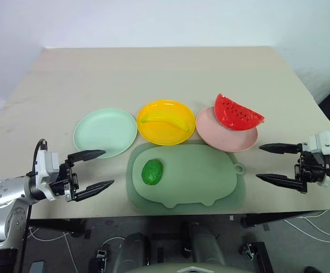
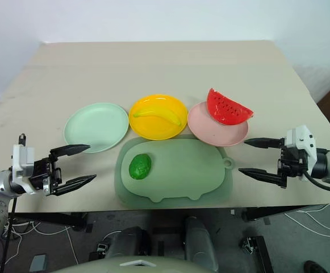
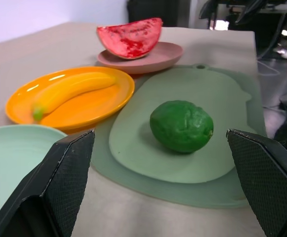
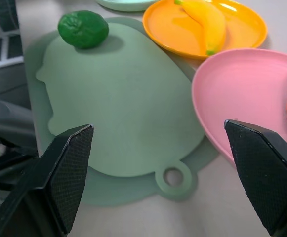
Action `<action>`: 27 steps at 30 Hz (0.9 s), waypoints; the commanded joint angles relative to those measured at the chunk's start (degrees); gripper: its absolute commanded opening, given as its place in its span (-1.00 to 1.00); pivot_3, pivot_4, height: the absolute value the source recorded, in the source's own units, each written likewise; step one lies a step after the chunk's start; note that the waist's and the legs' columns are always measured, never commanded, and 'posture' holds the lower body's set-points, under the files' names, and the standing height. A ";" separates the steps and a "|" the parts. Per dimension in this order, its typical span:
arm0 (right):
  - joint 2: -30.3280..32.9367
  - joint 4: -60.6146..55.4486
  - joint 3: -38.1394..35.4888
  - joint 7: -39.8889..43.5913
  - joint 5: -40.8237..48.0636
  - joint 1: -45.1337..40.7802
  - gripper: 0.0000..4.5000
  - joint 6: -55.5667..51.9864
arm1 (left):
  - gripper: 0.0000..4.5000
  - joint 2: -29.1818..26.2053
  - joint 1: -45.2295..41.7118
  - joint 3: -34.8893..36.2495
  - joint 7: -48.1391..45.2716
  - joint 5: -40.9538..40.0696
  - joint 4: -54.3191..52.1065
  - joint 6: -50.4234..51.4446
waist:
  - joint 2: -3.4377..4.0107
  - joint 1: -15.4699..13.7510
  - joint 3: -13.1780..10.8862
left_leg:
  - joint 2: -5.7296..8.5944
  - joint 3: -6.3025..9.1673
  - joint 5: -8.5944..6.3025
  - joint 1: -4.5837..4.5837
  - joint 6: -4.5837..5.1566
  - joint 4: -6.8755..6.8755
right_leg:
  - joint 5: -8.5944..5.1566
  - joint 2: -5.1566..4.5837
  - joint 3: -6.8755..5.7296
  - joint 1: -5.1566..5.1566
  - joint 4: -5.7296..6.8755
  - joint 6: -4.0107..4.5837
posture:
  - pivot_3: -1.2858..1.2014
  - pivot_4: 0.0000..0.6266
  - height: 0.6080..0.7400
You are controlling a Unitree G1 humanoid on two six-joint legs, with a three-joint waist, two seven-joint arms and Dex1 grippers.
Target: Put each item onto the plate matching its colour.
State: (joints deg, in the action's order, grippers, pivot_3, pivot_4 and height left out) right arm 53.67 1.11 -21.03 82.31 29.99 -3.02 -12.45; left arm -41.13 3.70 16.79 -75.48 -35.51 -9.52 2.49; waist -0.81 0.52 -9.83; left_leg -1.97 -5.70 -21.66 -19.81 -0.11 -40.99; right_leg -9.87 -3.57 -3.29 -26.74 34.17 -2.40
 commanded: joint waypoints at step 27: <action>-0.37 -6.12 -1.79 -4.65 2.86 5.05 0.99 -1.59 | 1.00 7.88 -1.58 -24.22 33.72 16.08 -22.62 18.42 | -0.02 -0.17 -0.01 | 0.06 0.20 -0.05 0.41 0.09 0.05 | -0.07 0.02 0.14 0.40 -0.04 0.04 | 0.03 -0.52 0.94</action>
State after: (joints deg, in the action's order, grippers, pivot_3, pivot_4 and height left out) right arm 53.16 -3.19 -21.03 77.99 31.81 2.05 -14.06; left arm -33.39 2.29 -6.76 -42.94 -20.95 -30.60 21.76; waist -0.83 0.35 -9.84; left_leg -1.91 -5.50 -21.71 -19.41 -0.02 -40.94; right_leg -9.95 -3.56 -3.16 -26.35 34.13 -2.34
